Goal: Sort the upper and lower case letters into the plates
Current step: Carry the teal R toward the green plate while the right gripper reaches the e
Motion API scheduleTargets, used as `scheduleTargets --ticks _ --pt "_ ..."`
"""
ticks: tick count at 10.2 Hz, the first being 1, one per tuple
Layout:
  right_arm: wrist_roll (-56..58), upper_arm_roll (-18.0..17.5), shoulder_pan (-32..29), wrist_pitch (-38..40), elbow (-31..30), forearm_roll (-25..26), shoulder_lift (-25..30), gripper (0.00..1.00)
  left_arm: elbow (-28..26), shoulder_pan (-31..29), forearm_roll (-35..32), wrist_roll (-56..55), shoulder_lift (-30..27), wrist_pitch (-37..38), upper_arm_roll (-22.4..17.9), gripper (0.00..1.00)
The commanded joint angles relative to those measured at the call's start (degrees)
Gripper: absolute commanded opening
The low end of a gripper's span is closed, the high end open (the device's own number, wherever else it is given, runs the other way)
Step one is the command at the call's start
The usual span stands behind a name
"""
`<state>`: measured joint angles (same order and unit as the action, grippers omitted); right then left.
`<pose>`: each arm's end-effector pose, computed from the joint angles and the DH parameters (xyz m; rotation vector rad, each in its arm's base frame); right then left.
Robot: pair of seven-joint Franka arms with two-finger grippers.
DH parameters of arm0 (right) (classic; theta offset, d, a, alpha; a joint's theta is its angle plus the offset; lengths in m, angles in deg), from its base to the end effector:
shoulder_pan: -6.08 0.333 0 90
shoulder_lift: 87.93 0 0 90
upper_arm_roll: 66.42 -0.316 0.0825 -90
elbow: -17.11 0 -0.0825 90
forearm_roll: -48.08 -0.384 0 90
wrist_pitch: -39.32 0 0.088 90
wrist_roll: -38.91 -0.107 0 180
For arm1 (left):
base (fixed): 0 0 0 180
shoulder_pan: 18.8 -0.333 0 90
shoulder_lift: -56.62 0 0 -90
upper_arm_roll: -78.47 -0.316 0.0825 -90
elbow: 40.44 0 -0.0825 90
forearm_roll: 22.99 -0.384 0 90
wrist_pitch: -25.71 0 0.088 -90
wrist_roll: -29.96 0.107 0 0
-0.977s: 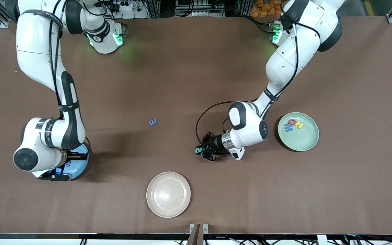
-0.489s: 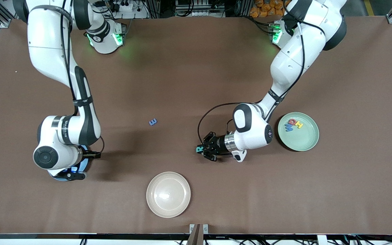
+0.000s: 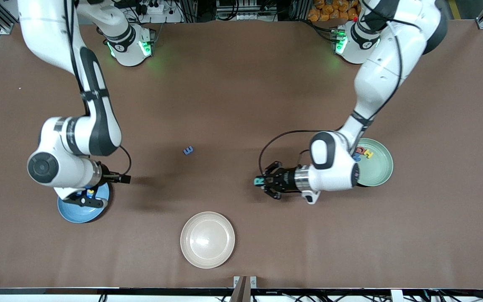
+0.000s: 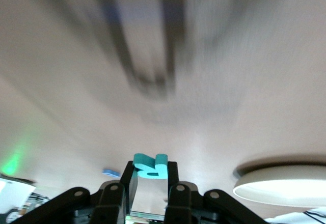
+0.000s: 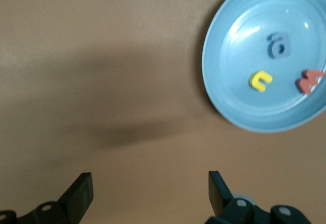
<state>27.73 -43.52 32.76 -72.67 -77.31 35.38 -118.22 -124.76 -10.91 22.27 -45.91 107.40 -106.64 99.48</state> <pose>0.6519 0.0865 0.3115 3.0879 -0.3085 -0.2688 0.6477 -0.3181 0.1827 1.8089 1.7220 -0.9203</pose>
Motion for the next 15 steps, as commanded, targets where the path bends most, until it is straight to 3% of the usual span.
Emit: scheduleTargets --ticks 1,3,4,9,11,15 --pt "-8.5 0.2 4.9 -1.7 -4.5 -1.0 3.2 1.00 -10.7 -8.2 -1.4 9.9 -8.2 9.1 0.2 0.22" --pt "-16.1 0.0 7.8 -1.7 -4.6 -1.0 3.2 1.00 -16.3 -15.9 -7.9 16.1 -13.4 16.4 0.2 0.22" --pt "-20.0 -0.1 8.1 -1.7 -4.7 -1.0 3.1 1.00 -16.3 -19.0 -13.4 16.6 -13.7 20.8 0.3 0.22" --pt "-42.0 -7.4 10.2 -9.6 -9.3 -0.5 3.8 1.00 -19.6 -33.2 -24.1 35.5 -15.5 28.9 0.2 0.22" --pt "-47.5 -10.6 9.6 -14.9 -13.8 -0.4 5.1 1.00 -19.0 -35.0 -27.7 38.9 -14.8 29.0 0.2 0.22" --pt "-52.4 -12.9 9.2 -26.5 -26.3 -0.4 8.9 1.00 -17.5 -37.8 -30.5 46.0 -12.8 29.0 -0.1 0.23"
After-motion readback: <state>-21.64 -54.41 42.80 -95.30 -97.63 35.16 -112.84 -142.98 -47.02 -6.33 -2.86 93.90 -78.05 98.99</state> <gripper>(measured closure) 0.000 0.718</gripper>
